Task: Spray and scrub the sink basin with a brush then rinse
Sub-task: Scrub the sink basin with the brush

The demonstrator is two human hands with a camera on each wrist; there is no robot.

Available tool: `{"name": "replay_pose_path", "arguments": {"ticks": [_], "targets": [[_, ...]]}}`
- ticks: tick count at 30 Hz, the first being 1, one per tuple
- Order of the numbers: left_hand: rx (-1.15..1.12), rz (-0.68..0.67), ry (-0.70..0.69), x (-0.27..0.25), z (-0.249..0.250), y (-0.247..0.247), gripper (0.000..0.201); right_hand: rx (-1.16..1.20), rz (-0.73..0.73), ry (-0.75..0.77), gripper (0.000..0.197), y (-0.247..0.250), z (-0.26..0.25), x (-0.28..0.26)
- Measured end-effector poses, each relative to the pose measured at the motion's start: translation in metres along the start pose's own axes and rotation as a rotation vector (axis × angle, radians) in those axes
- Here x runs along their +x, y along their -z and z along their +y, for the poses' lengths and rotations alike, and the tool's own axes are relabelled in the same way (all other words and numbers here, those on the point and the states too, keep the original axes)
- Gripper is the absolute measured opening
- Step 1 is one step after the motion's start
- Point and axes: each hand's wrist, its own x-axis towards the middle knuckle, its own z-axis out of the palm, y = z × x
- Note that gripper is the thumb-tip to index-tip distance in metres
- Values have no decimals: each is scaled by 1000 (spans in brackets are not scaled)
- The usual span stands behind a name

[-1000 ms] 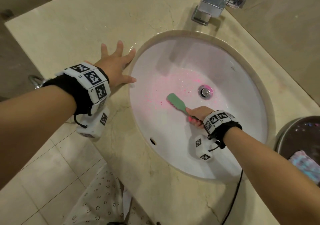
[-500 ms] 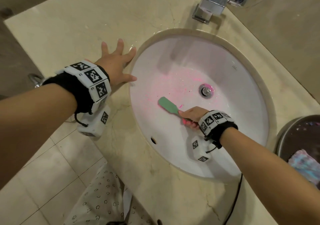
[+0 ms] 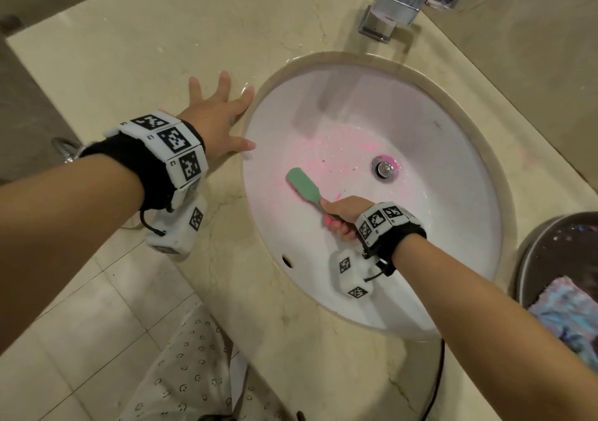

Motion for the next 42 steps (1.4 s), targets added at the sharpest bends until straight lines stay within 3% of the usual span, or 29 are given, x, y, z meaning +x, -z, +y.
{"name": "replay_pose_path", "arguments": {"ticks": [4,10,13,16,18,20,25,28,30,38,42], "targets": [[2,5,-3,0,0,0,83,-23,23,-50,45,26,22,-6],[16,6,-5,-1,1,0,82,50,329,23,43,46,11,9],[2,4,-3,-1,0,-1,81,175,270,62,40,29,-6,16],[-4,4,-1,-1,0,0,81,286,88,37,43,3,-18,11],[-1,2,0,-1,0,0,81,211,-42,-2,46,-6,-15,9],[3,3,0,-1,0,0,81,92,-78,-52,47,-1,-1,9],[-4,7,-2,0,-1,-2,81,4,125,-39,48,35,26,0],[-3,7,0,-1,-1,-1,81,-20,330,-19,50,51,23,7],[-4,7,-1,-1,-1,-1,81,-42,377,-2,51,53,13,15],[-6,4,3,-2,0,-1,80,340,123,50,43,23,-32,14],[-14,-1,2,-2,0,0,81,379,-39,-19,45,8,-30,0]]}}
